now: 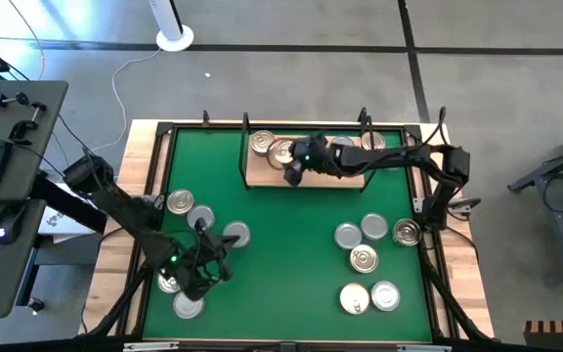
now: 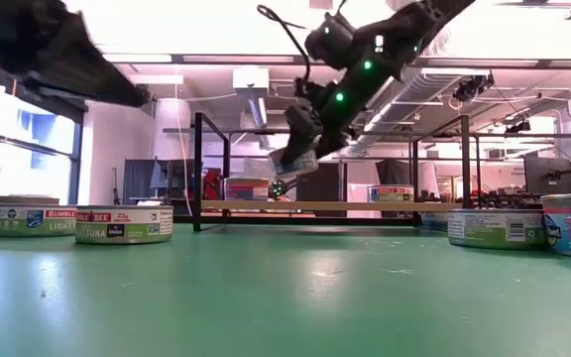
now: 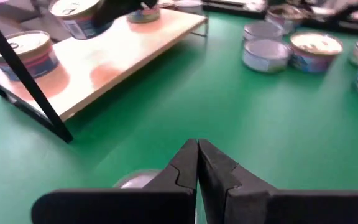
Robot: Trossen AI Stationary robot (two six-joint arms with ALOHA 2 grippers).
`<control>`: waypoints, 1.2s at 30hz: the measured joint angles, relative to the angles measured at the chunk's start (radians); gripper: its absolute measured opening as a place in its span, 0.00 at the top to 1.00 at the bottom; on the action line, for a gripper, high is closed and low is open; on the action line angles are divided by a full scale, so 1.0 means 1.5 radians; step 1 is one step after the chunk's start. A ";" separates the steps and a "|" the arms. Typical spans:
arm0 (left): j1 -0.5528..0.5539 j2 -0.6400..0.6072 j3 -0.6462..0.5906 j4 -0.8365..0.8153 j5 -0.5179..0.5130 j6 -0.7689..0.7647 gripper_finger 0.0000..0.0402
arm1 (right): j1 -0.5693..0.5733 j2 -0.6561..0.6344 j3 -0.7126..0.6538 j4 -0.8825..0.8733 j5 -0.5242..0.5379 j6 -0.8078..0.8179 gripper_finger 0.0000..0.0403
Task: Stack canned seafood by type on shelf
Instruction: Put the blue/pink tuna can on the shelf
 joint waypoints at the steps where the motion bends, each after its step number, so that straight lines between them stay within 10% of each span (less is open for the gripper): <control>1: 0.018 -0.002 0.003 0.002 0.005 0.011 1.00 | -0.012 0.000 -0.004 0.005 -0.012 0.003 0.10; 9: 0.222 -0.033 0.078 0.019 0.096 0.236 1.00 | -0.065 0.001 -0.034 0.047 -0.099 0.012 0.09; 19: 0.458 -0.032 0.103 0.210 0.408 0.476 1.00 | -0.071 0.001 -0.054 0.050 -0.122 -0.025 0.02; 36: 0.519 -0.004 0.103 0.260 0.459 0.484 1.00 | -0.075 0.001 -0.054 -0.003 -0.147 -0.150 0.01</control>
